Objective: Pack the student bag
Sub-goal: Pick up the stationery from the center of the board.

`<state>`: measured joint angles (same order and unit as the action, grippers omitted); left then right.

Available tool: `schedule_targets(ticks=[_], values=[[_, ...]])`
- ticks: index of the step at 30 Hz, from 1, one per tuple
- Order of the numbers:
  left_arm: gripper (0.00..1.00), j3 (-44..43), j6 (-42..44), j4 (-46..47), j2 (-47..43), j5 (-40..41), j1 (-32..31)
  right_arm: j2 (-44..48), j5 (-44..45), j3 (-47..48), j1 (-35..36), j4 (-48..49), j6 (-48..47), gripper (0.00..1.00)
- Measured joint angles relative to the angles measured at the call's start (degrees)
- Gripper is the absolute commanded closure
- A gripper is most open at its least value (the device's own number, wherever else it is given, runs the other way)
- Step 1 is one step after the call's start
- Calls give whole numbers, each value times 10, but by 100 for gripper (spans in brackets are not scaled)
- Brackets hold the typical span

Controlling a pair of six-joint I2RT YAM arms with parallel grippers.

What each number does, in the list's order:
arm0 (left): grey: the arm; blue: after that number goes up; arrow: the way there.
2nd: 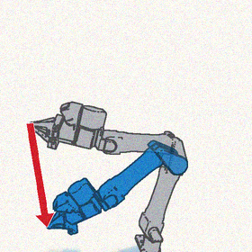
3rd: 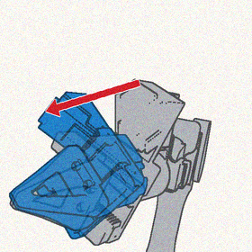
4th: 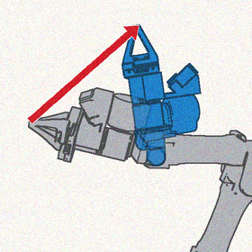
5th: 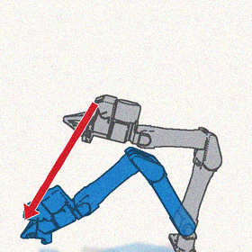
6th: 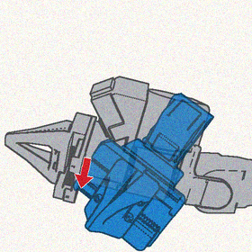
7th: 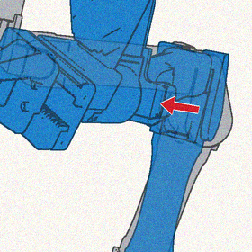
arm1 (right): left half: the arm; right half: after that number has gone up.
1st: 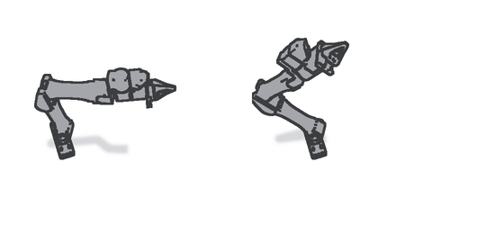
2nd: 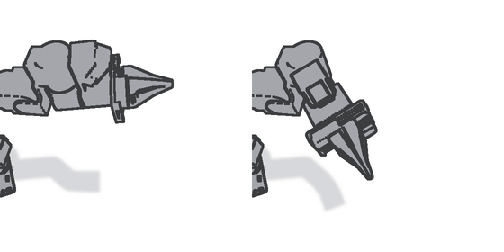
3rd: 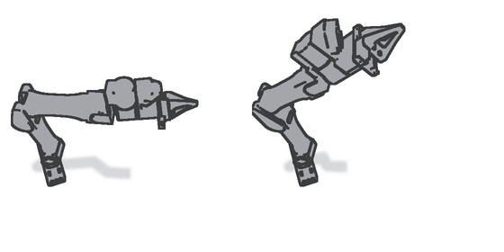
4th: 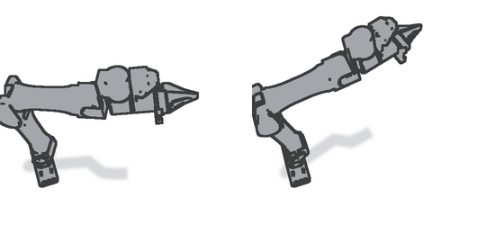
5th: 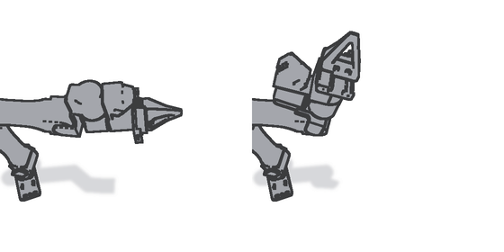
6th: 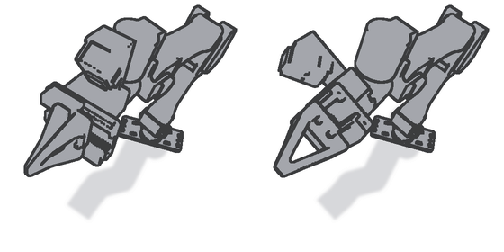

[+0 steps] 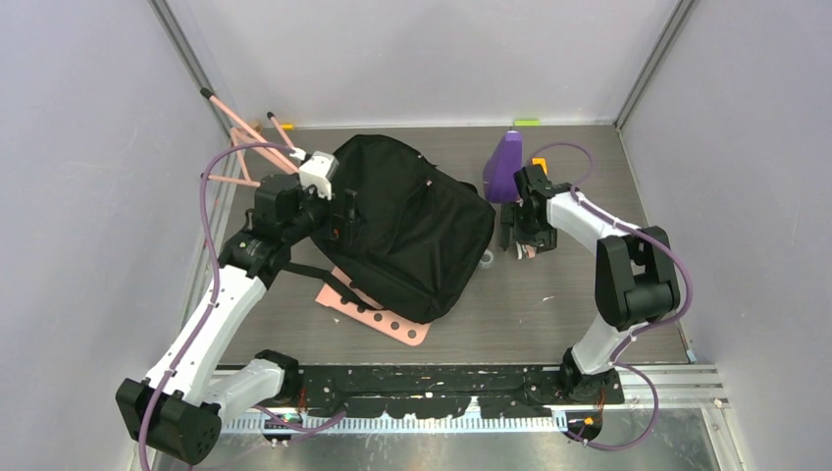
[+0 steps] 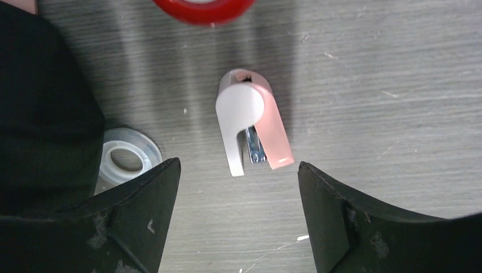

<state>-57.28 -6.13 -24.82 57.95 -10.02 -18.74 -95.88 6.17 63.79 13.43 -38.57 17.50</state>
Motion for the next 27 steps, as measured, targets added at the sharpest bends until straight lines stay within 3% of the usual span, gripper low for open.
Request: schedule_targets(ticks=[9, 11, 14, 17, 22, 27], values=[[4, 2, 4, 4, 0, -36, -21, -62, 5, 33, -2, 10, -35, 29], [4, 3, 4, 5, 0, -38, -22, -74, 5, 34, -5, 12, -39, 36], [4, 4, 4, 6, 0, -45, -24, -80, -3, 34, -8, 10, -41, 53], [4, 4, 4, 6, 1, -48, -34, -78, -12, 34, -8, 8, -38, 63], [6, 4, -18, 10, 21, -49, -70, -35, -30, 27, -9, -10, -25, 66], [7, 4, -81, 22, 67, -48, -97, 81, -52, 28, 7, -50, -1, 65]])
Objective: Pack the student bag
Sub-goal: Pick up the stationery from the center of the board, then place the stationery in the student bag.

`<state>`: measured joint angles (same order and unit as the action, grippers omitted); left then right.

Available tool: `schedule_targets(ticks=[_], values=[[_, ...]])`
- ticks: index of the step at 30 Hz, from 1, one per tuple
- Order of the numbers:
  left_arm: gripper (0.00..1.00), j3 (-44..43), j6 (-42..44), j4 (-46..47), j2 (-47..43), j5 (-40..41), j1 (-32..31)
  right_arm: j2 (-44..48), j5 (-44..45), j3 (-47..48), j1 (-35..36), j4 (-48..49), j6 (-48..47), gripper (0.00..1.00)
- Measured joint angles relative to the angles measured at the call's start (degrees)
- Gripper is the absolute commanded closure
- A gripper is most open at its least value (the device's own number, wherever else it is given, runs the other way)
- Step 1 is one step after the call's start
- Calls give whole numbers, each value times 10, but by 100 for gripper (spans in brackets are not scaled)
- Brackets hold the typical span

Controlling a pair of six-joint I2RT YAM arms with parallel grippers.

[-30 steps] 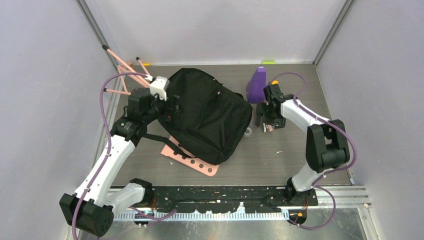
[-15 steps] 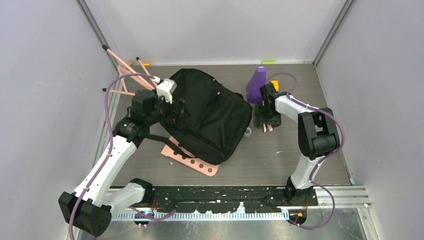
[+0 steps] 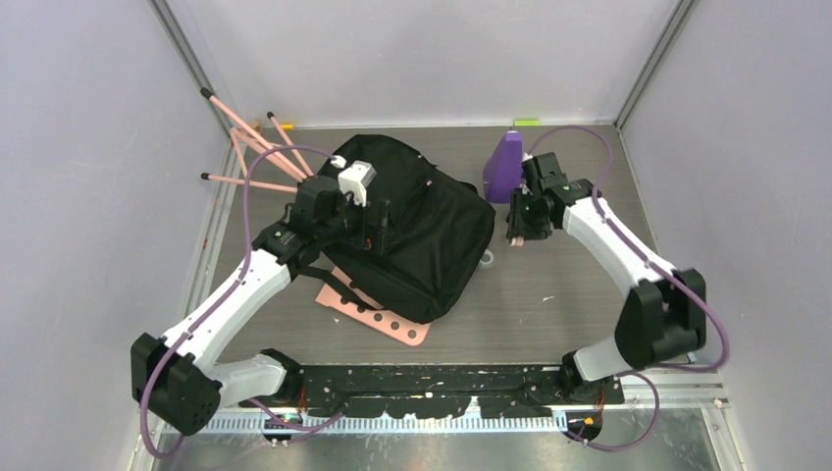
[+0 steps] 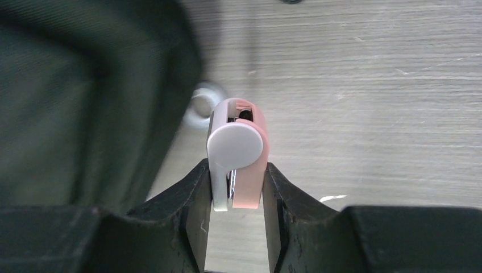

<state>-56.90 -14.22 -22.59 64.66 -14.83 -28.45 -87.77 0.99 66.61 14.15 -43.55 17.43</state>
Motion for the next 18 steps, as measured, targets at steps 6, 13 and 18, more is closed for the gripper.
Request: schedule_targets(ticks=[6, 13, 18], values=[[8, 5, -67, 40, 37, 9, -5, 102, 13, 68, 126, -21, 59, 64], [37, 3, -75, 64, 82, 59, -28, 90, 67, 124, 265, 46, 139, 65], [72, 3, -65, 62, 107, 83, -35, 32, 103, 127, 308, 93, 191, 65]])
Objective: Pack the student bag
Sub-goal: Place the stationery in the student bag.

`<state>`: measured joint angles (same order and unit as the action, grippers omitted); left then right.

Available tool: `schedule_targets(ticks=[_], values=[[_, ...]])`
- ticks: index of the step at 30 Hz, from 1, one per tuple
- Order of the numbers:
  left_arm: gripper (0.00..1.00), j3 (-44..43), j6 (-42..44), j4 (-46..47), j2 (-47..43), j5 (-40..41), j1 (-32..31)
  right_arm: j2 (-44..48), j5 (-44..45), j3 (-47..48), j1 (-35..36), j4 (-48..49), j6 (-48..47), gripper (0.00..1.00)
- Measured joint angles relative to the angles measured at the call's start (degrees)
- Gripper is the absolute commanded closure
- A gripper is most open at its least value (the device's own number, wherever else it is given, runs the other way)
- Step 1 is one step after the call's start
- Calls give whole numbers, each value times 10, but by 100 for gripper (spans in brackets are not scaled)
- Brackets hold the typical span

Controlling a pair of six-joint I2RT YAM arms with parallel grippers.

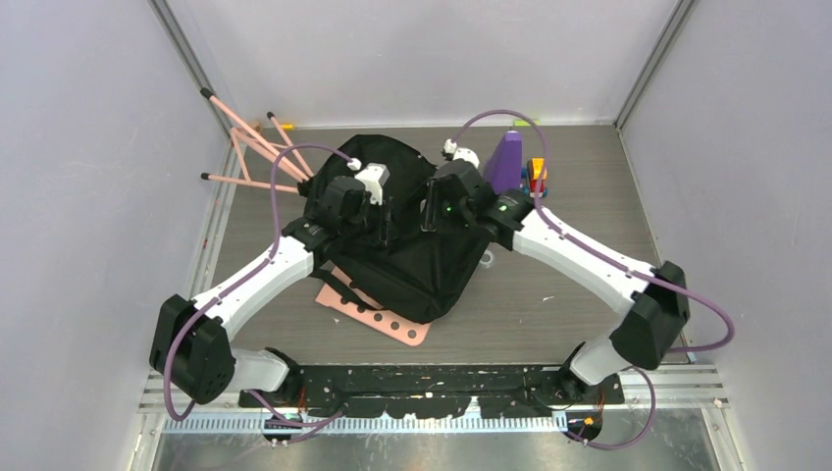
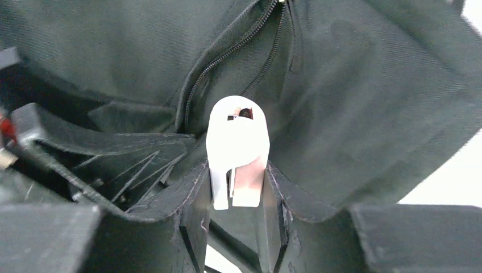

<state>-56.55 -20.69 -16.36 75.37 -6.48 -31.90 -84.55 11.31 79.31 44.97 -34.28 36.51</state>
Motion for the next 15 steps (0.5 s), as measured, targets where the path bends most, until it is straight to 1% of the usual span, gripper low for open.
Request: schedule_targets(ticks=[2, 3, 4, 9, 12, 15], values=[[88, 0, 1, 1, 3, 6, -1, -30, 10, 1, 11, 14, 16, 64], [95, 0, 6, 1, 3, 9, -2, -45, 14, 3, 16, 18, 22, 65], [100, -1, 3, 2, 3, 11, -3, -59, 17, 6, 19, 21, 28, 64], [100, -1, 1, 2, 2, 20, -6, -112, 32, 35, 29, 36, 60, 65], [100, -1, -3, 2, -6, 22, -6, -122, 45, 38, 30, 53, 79, 65], [100, 0, -13, 3, -20, 23, -6, -125, 56, 33, 30, 89, 98, 65]])
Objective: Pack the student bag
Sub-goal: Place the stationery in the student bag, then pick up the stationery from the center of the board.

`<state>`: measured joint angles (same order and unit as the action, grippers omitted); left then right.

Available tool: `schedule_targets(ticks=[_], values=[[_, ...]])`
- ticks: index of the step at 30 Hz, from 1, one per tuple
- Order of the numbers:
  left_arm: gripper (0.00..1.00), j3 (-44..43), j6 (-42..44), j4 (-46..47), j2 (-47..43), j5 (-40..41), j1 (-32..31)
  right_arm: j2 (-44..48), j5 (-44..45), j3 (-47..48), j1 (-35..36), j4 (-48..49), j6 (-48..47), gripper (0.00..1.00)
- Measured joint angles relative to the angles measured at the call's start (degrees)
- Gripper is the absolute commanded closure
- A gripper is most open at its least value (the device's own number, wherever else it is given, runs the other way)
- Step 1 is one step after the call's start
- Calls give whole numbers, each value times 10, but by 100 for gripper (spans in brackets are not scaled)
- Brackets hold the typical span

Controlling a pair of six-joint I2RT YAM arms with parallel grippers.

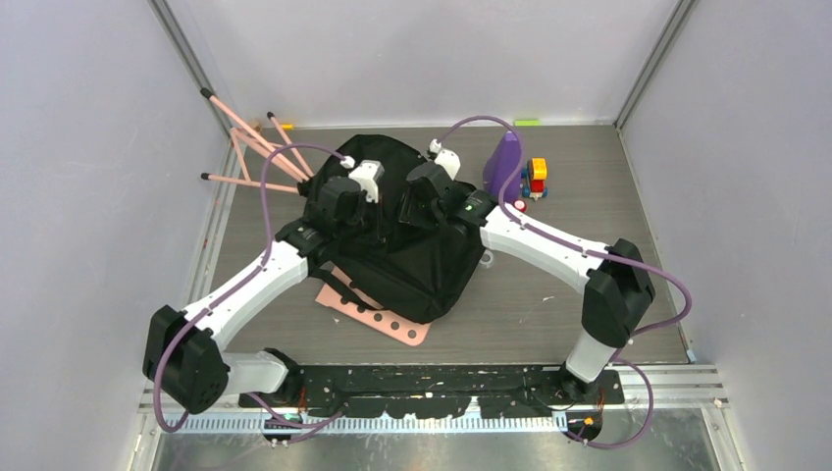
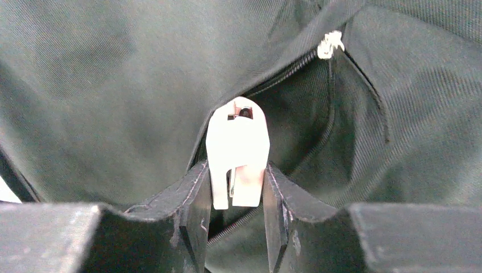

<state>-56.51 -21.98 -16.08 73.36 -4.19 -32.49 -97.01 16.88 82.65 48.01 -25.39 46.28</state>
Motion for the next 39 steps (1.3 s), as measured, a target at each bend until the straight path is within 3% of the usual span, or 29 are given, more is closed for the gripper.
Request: schedule_targets(ticks=[8, 10, 12, 17, 25, 33, 36, 39], values=[[100, 5, -30, 10, -31, 6, 3, -23, 33, -34, 7, 113, 49, 62], [100, 5, -34, 10, -31, 10, 4, -36, 46, -34, 12, 120, 52, 60], [100, 6, -35, 7, -34, 12, 4, -53, 72, -34, 16, 121, 58, 50], [100, 6, -35, 6, -40, 15, 3, -53, 121, -38, 18, 92, 73, 28], [100, 6, -35, 7, -42, 15, 2, -10, 174, -57, 26, 58, 53, 12], [100, 1, -30, -15, -42, 11, 2, 64, 190, -37, 25, -3, -17, 10], [100, -14, -24, -37, -39, 10, 2, 103, 194, -32, 24, -24, -50, 2], [100, -35, -10, -65, -33, 6, 2, 134, 196, -22, 13, -54, -84, 1]])
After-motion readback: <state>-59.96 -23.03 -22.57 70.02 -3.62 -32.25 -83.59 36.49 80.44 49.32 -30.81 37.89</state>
